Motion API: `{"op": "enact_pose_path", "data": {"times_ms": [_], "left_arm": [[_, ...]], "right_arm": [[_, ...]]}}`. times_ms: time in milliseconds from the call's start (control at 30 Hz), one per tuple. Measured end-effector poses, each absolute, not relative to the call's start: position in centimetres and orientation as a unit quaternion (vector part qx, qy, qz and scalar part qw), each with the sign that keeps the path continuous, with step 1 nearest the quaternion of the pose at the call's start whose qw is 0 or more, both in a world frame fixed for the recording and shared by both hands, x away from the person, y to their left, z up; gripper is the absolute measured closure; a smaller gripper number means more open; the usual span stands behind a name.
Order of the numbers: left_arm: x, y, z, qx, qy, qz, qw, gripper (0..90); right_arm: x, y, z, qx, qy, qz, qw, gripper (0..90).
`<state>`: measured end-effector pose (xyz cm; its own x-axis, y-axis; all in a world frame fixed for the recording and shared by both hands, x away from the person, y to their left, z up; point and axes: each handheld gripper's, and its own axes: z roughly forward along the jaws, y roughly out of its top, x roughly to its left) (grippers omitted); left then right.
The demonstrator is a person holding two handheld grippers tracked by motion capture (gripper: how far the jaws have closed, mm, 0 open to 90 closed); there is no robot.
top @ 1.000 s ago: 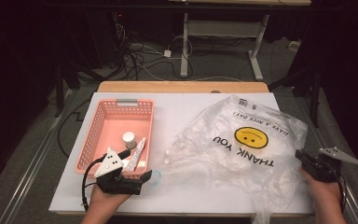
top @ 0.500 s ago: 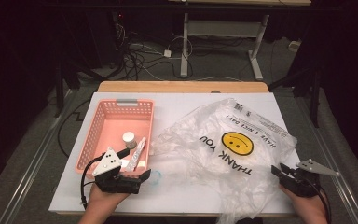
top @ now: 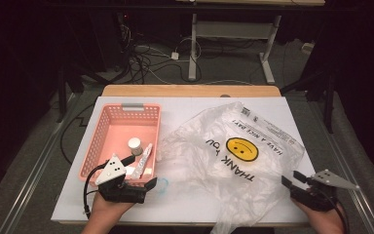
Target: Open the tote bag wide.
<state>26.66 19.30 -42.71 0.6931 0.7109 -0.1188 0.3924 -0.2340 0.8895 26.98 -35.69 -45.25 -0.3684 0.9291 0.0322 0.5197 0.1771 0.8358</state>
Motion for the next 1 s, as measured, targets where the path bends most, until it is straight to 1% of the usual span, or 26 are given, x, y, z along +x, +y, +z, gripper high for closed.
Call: {"op": "enact_pose_path", "data": {"times_ms": [33,67,167,233,267,300,333,400,433,467,500,533,567,600,633,700,800,1000], "left_arm": [[26.7,19.3,-42.7,0.768,0.361,0.158,0.505,0.0],[26.7,19.3,-42.7,0.768,0.361,0.158,0.505,0.0],[26.6,19.1,-42.8,0.77,0.36,0.158,0.502,0.0],[26.6,19.0,-42.7,0.77,0.36,0.158,0.503,0.0],[26.6,19.0,-42.7,0.77,0.361,0.158,0.503,0.0],[26.6,18.9,-42.7,0.771,0.36,0.158,0.502,0.0],[26.7,18.8,-42.7,0.771,0.359,0.158,0.501,0.0],[26.7,18.8,-42.7,0.77,0.359,0.156,0.503,0.0],[26.7,18.8,-42.7,0.77,0.359,0.157,0.503,0.0],[26.7,18.8,-42.8,0.771,0.36,0.155,0.502,0.0],[26.7,18.8,-42.8,0.771,0.36,0.155,0.502,0.0],[26.7,18.8,-42.9,0.772,0.36,0.155,0.5,0.0],[26.7,18.8,-42.9,0.772,0.36,0.155,0.5,0.0],[26.7,18.9,-42.9,0.772,0.36,0.156,0.5,0.0],[26.6,18.9,-42.9,0.771,0.362,0.156,0.5,0.0],[26.5,19.0,-42.8,0.77,0.361,0.157,0.502,0.0],[26.5,19.1,-42.7,0.769,0.361,0.158,0.503,0.0],[26.8,19.2,-42.7,0.771,0.359,0.159,0.502,0.0]], "right_arm": [[27.7,-36.8,-44.3,0.501,0.714,0.411,0.265,47.9],[27.7,-36.8,-44.3,0.501,0.714,0.411,0.265,47.9],[30.5,-37.7,-43.2,0.494,0.713,0.413,0.279,46.6],[33.2,-38.1,-42.8,0.497,0.713,0.409,0.278,43.6],[36.1,-38.5,-42.5,0.498,0.714,0.408,0.275,38.4],[36.1,-38.5,-42.5,0.498,0.714,0.408,0.275,38.4],[37.6,-38.6,-42.3,0.5,0.715,0.406,0.272,36.2],[40.5,-38.6,-42.4,0.505,0.72,0.399,0.259,35.1],[42.3,-38.3,-42.9,0.508,0.73,0.384,0.247,38.0],[43.1,-38.1,-43.3,0.507,0.741,0.373,0.234,42.0],[43.1,-38.1,-43.3,0.507,0.741,0.373,0.234,42.0],[44.2,-37.6,-44.3,0.503,0.762,0.344,0.218,58.2],[44.6,-37.5,-44.7,0.502,0.771,0.331,0.209,69.9],[44.6,-37.5,-44.7,0.502,0.771,0.331,0.209,69.9],[45.0,-37.5,-45.3,0.504,0.776,0.317,0.207,90.0],[45.1,-37.7,-45.4,0.506,0.773,0.321,0.21,90.0],[45.2,-38.8,-45.2,0.53,0.747,0.325,0.237,90.0],[44.8,-41.1,-45.0,0.56,0.716,0.33,0.252,90.0]]}}
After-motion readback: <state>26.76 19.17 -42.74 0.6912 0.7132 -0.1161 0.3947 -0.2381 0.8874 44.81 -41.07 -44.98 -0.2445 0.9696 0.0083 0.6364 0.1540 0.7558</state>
